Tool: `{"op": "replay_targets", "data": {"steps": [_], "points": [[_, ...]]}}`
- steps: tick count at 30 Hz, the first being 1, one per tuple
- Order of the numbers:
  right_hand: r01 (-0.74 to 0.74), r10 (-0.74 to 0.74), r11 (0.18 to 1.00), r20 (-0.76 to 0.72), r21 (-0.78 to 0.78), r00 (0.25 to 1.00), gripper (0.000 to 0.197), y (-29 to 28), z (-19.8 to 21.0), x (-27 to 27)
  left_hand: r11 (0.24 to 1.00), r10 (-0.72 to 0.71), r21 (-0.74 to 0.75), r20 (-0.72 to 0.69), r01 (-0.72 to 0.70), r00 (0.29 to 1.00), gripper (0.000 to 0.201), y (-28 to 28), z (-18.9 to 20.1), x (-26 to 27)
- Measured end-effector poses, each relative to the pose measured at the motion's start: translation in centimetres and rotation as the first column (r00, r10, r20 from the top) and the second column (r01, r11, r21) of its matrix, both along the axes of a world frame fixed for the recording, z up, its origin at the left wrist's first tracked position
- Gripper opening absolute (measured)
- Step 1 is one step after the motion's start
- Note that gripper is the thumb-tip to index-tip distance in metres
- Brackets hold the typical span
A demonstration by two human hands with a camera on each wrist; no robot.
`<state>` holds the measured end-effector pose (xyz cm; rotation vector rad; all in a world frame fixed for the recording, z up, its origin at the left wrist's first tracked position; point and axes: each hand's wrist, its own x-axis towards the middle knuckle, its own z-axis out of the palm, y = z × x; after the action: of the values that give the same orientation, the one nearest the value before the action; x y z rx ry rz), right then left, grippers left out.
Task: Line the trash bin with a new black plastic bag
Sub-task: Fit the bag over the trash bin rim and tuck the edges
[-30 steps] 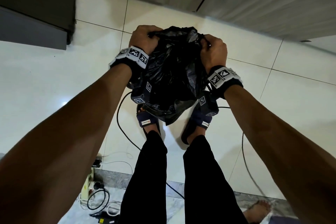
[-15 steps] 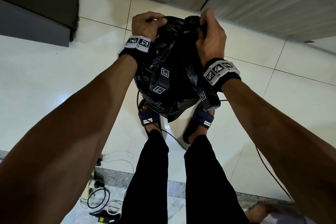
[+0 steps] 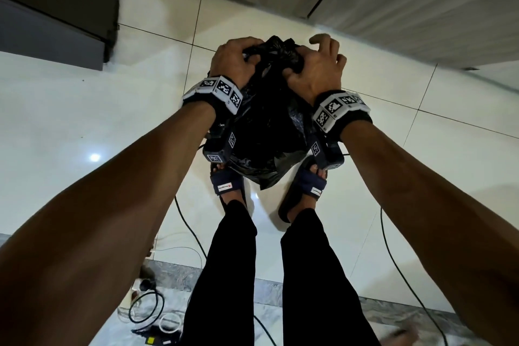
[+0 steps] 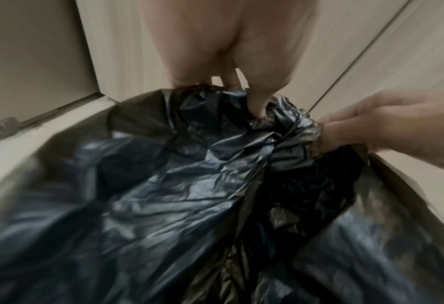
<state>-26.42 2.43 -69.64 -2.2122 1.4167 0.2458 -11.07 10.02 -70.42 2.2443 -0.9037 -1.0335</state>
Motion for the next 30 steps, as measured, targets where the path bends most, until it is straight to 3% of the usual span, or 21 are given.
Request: {"op": "replay_targets", "data": {"steps": [4,8,12,21,26,30], "points": [[-0.065,0.082,0.990,0.136,-0.121,0.987,0.045,0.6,0.3,1.1,1.000,0.015,0.017,0.038,-0.016,0.999,0.030,-0.8,0.3,-0.1],[-0.042,0.034,0.999,0.251,0.028,0.967,0.038,1.2,-0.9,0.7,0.994,-0.099,-0.037,0.056,0.102,0.993,0.044,-1.1,0.6,-0.4],[-0.067,0.055,0.996,0.196,0.055,0.979,0.031,0.2,-1.1,0.2,0.995,-0.092,-0.027,0.039,0.093,0.995,0.037,-1.0,0.3,-0.3],[-0.142,0.141,0.990,0.199,-0.009,0.970,0.050,0.3,-1.1,-3.6,0.999,0.028,-0.031,0.034,-0.027,0.999,0.038,-0.3,-0.6,1.1],[0.000,-0.010,0.999,0.223,0.048,0.975,0.044,0.1,-1.9,-4.1,0.988,0.150,-0.044,0.002,-0.150,0.989,0.036,0.0,-1.8,2.9],[0.096,-0.141,0.972,0.206,0.214,0.968,0.045,0.5,-1.9,-4.2,0.989,0.145,-0.031,-0.071,-0.148,0.987,0.030,0.3,-1.8,3.3]]}}
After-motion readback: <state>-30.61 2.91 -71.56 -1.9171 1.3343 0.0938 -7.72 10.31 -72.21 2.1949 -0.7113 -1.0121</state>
